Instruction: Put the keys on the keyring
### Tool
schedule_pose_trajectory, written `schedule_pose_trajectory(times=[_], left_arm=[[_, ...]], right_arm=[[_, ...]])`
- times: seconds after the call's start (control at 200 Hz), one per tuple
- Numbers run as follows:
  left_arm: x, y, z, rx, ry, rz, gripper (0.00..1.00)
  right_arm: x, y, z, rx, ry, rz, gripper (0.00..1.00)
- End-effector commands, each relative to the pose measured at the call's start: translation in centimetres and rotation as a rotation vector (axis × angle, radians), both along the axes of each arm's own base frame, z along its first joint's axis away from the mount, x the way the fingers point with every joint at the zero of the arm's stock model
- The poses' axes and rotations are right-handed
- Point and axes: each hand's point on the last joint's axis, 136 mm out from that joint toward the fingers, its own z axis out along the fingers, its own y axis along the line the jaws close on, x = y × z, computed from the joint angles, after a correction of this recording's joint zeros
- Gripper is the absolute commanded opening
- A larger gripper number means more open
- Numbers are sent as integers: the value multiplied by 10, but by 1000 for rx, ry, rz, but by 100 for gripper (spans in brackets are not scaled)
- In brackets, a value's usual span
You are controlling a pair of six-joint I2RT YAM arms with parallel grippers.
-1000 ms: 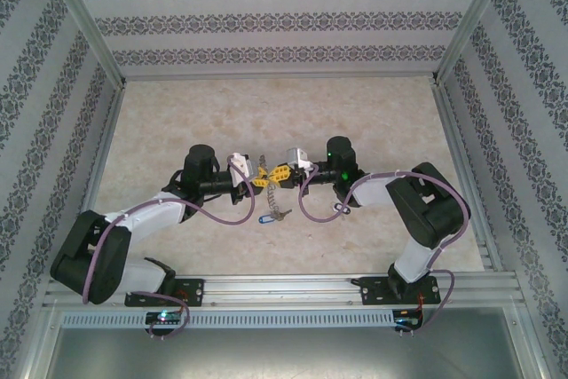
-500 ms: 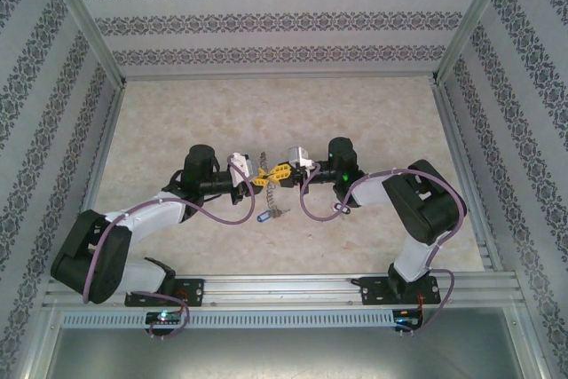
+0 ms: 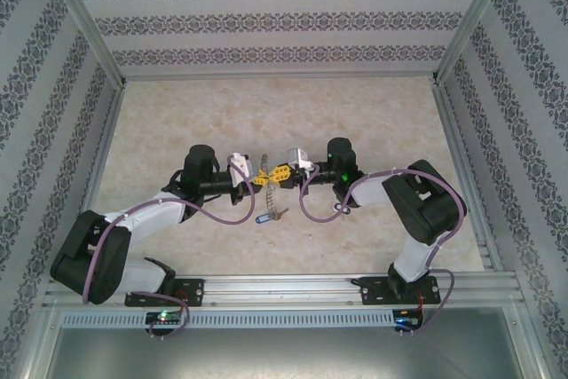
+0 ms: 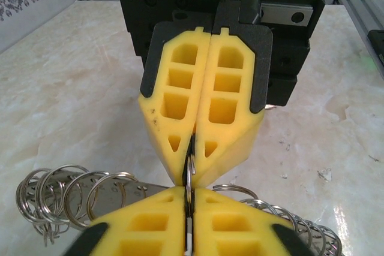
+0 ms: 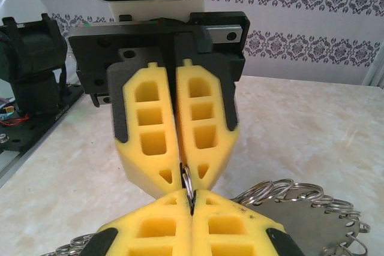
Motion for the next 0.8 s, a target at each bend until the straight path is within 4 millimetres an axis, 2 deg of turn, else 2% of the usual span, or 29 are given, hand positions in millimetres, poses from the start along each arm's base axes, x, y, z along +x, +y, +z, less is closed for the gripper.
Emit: schedule_pose_trajectory(times=[0.0, 0.14, 0.18, 0.21, 0.365, 0.45, 0.57, 0.59, 0.6, 0.605, 0.615, 0.654, 0.739, 0.799], left_arm=[[2, -5, 15, -26, -20, -42, 0], [10, -1, 10, 4, -12, 15, 0], [14, 1, 8, 17, -3, 42, 0], [15, 3, 7, 32, 6, 57, 0], [19, 11, -5, 213, 40, 117, 0], [20, 12, 2, 209, 18, 131, 0], [22, 15, 8, 211, 18, 160, 0], [22, 15, 8, 216, 23, 157, 0], [22, 15, 7, 220, 28, 156, 0], [22, 15, 7, 220, 29, 156, 0], [22, 15, 7, 222, 32, 155, 0], [22, 14, 7, 224, 37, 156, 0], [21, 12, 6, 222, 41, 141, 0], [21, 10, 5, 219, 45, 132, 0]], right_arm=[[-8, 3, 8, 16, -49, 31, 0], [-7, 2, 10, 18, -43, 26, 0], [-4, 1, 9, 16, -36, 9, 21], [-2, 0, 9, 15, -35, -2, 27], [5, -4, 17, -9, -62, -137, 39], [10, -15, 18, -40, -77, -244, 41], [37, -46, 33, -66, 46, -541, 51], [42, -54, 31, -89, 89, -604, 68], [45, -57, 32, -96, 109, -634, 87], [46, -59, 31, -102, 122, -649, 92], [48, -63, 30, -113, 143, -680, 97], [55, -78, 26, -153, 239, -782, 98], [54, -102, 16, -238, 480, -909, 98], [57, -127, 5, -250, 643, -1048, 98]])
